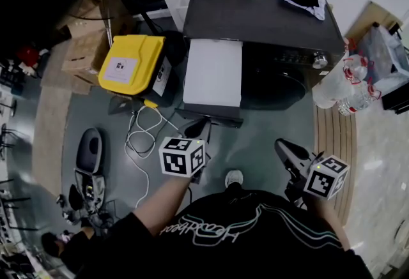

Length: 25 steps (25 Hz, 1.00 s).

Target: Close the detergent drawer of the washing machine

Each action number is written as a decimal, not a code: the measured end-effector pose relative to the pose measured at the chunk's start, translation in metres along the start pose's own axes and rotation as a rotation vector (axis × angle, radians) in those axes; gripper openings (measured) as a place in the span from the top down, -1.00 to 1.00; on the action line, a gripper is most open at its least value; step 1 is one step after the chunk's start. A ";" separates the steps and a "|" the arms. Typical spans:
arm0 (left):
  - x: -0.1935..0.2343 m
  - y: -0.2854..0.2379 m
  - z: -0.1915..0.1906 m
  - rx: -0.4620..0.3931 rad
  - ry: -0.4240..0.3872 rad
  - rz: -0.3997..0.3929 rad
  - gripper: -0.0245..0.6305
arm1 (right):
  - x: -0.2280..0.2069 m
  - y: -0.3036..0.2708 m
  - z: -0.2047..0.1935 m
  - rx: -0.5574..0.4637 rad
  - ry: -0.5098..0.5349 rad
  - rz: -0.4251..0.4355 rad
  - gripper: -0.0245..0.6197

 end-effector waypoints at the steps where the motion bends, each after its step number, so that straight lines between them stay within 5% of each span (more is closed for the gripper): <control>1: 0.000 0.000 0.000 0.002 0.005 -0.003 0.85 | -0.001 0.000 0.000 0.000 0.001 0.000 0.84; 25: -0.003 -0.014 0.030 -0.019 -0.008 -0.018 0.86 | -0.016 0.003 0.031 -0.096 0.009 -0.009 0.84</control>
Point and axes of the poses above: the fingertips, and each gripper's own axes: y backward along the fingers, x to its left, z out of its top, the point moved 3 cm from there along y, backward along the fingers, and after that the axes turned 8 degrees about z, right-handed, at the moved point
